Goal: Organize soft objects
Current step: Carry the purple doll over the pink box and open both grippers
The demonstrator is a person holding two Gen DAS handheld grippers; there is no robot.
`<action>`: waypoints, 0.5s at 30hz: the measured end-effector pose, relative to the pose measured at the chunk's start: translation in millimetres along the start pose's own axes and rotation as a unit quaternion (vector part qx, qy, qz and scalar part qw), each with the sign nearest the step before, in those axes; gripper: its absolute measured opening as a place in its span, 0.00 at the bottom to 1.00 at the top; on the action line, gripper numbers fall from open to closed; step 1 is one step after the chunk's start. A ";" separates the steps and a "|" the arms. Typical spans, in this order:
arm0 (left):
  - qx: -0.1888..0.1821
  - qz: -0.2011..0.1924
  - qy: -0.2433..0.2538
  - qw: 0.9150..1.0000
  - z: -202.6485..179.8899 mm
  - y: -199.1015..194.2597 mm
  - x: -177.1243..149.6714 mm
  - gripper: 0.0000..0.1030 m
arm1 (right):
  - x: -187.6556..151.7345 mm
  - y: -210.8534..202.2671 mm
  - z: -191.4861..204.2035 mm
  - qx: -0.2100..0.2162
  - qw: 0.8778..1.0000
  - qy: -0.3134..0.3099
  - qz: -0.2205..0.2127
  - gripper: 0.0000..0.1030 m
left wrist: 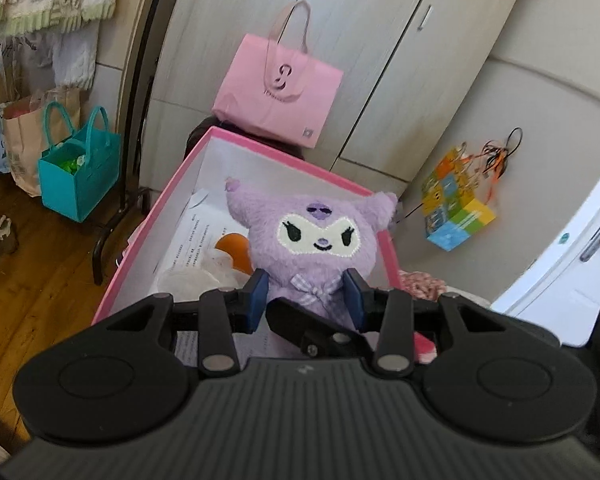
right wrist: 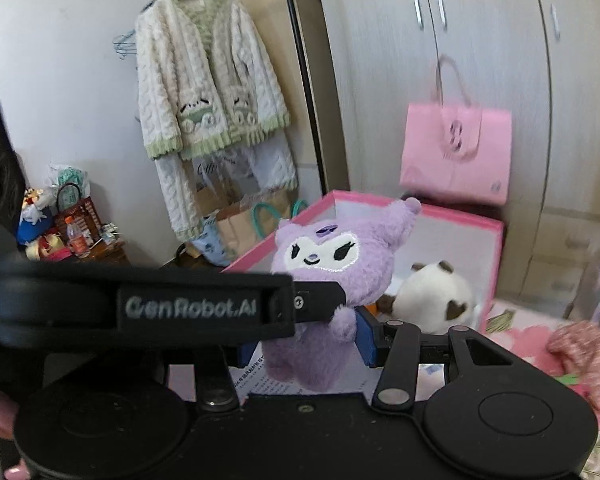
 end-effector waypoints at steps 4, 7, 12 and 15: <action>0.004 0.018 -0.008 1.000 7.7 15.6 1.1 0.38 | -1.0 20.3 -6.4 0.007 1.000 0.000 0.030 0.52; 0.005 0.026 -0.014 1.000 12.2 19.4 -3.7 0.39 | -4.5 28.0 -7.4 0.015 0.999 -0.002 0.053 0.52; 0.030 0.024 -0.008 0.999 17.1 25.1 -6.3 0.46 | -8.3 36.5 -9.5 0.017 0.997 -0.008 0.078 0.52; 0.053 0.006 0.003 0.999 19.4 18.1 -4.4 0.51 | -9.3 38.1 -9.3 -0.007 0.996 -0.036 0.076 0.53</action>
Point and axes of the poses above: each gripper's, at about its wrist camera, not at the fingertips, and y roughly the way its jaws point, z to its left, x to its top, the point moved 9 cm from there along y, roughly the way its jaws point, and after that the axes turned 2 degrees about -z, right-handed, at the moved point
